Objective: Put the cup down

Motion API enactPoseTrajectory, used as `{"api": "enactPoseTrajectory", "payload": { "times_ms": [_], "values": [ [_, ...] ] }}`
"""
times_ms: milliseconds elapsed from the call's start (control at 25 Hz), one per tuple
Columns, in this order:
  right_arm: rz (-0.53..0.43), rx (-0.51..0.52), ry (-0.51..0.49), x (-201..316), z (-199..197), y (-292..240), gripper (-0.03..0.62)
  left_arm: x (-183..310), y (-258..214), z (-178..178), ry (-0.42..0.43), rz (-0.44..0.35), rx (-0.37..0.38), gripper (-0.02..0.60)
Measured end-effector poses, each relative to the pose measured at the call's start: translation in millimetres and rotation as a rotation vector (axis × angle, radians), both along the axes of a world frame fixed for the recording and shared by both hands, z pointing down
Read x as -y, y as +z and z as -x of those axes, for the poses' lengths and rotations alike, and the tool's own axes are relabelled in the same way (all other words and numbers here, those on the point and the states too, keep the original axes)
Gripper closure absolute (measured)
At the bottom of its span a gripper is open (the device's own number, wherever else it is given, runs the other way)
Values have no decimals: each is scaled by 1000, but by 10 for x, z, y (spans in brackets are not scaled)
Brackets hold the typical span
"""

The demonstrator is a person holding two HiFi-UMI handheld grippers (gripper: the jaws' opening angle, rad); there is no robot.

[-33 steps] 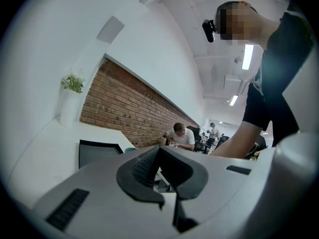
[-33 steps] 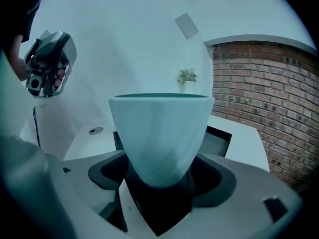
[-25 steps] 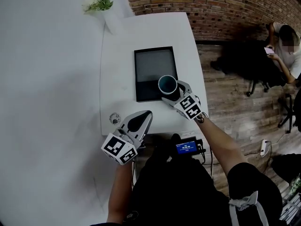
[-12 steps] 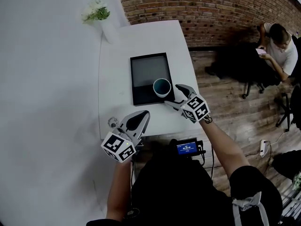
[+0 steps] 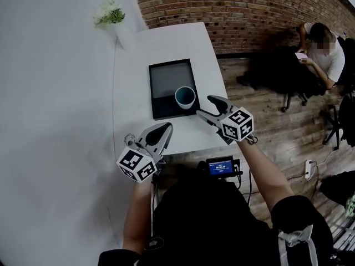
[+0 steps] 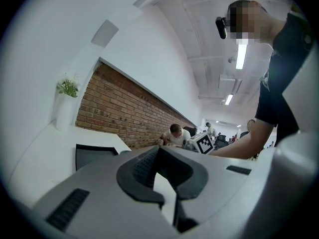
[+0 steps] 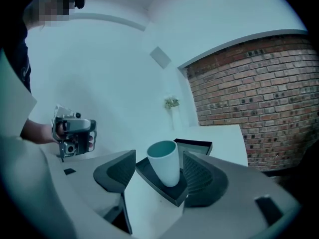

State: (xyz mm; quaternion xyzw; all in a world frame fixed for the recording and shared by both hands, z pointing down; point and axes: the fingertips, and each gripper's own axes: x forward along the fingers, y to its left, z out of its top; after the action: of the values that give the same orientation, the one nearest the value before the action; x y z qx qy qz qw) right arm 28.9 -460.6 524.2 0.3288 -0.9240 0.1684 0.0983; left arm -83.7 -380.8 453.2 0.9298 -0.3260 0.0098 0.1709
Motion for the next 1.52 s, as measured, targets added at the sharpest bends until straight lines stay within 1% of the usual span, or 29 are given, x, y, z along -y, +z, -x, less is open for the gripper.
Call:
{"api": "enactPoseTrajectory", "payload": {
  "times_ms": [160,400,560,1000,1520],
  "values": [
    [-23,57,0,-96,27,-208,355,11,12,18,10,-4,-4,574],
    [-55,150,-8,-307,40,-594,519,-12,-57,-15,18,-8,-13,574],
    [-56,205,-16,-458,56,-729,572,-43,-76,-27,19,-8,-28,574],
    [-38,218,-3,-541,7,-670,580,-30,-59,-150,33,3,-29,574],
    [-54,191,11,-499,-49,-676,580,-37,-46,-204,40,12,-30,574]
  ]
}}
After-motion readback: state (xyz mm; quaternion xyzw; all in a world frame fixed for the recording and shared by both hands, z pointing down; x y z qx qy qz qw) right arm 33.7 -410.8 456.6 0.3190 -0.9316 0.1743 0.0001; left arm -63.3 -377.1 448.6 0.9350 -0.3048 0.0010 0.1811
